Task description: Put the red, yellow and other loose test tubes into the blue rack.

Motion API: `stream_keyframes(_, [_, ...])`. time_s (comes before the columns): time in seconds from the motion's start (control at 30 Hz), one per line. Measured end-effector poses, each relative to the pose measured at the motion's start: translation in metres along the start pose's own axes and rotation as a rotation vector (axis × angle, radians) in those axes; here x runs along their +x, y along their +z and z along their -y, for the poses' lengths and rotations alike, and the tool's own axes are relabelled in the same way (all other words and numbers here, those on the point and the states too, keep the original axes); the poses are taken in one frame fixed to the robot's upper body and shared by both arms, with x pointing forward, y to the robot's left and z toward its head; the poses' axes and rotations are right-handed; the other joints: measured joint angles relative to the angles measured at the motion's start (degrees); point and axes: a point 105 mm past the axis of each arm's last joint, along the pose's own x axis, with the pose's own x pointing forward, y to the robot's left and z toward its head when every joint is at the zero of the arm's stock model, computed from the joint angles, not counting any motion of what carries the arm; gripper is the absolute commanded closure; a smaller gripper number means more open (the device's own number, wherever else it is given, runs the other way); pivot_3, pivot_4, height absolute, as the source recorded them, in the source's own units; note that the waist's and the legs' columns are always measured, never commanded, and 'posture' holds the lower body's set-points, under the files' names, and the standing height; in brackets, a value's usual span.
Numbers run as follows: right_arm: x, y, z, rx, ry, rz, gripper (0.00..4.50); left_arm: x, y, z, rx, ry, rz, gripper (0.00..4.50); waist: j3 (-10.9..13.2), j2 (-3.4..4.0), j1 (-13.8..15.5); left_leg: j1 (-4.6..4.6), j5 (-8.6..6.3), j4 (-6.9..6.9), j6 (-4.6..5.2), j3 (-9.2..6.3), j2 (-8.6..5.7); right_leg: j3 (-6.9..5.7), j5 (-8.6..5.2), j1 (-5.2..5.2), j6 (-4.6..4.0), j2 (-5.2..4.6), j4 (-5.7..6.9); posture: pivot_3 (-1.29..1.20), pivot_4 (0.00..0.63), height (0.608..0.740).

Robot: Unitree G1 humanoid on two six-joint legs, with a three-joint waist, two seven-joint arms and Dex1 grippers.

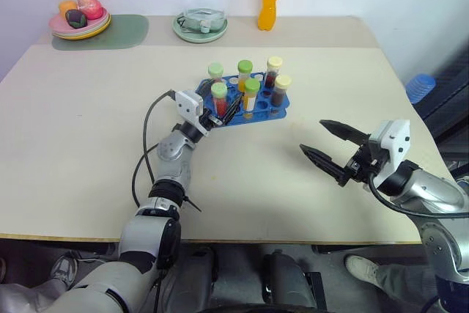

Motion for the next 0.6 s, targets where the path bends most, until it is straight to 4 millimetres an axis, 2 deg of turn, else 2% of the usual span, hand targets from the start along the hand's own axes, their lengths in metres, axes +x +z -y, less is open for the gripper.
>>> stream_keyframes(0.23, [0.006,-0.003,-0.004,0.003,0.017,0.004,0.84,-0.026,0.009,-0.02,0.075,0.046,-0.037,0.24,0.0,0.0,-0.07,0.0,0.0,0.01,-0.01,-0.02,0.03,0.0,0.0,0.0,0.0,0.0,0.02,0.0,0.15,0.74])
stream_keyframes(0.33, [0.009,-0.008,-0.002,0.015,0.003,0.007,0.84,-0.045,0.018,-0.028,0.108,0.065,-0.065,0.24,-0.01,0.02,-0.24,0.01,0.0,0.01,-0.01,-0.03,0.08,0.02,0.0,-0.01,0.0,0.0,0.02,0.0,0.15,0.74])
stream_keyframes(0.43, [0.011,-0.019,0.002,0.021,-0.022,-0.019,0.84,-0.076,0.023,-0.03,0.104,0.047,-0.145,0.24,-0.03,0.05,-0.47,0.01,0.01,-0.01,-0.02,-0.03,0.11,0.05,0.0,-0.03,-0.01,0.0,0.04,0.0,0.15,0.74])
stream_keyframes(0.6, [0.007,-0.042,0.019,0.058,-0.144,-0.063,0.84,-0.144,0.039,-0.028,0.07,0.024,-0.364,0.24,-0.05,0.2,-1.24,0.09,0.0,-0.08,-0.03,-0.07,0.15,0.12,0.02,-0.02,-0.06,-0.01,0.05,0.0,0.15,0.74])
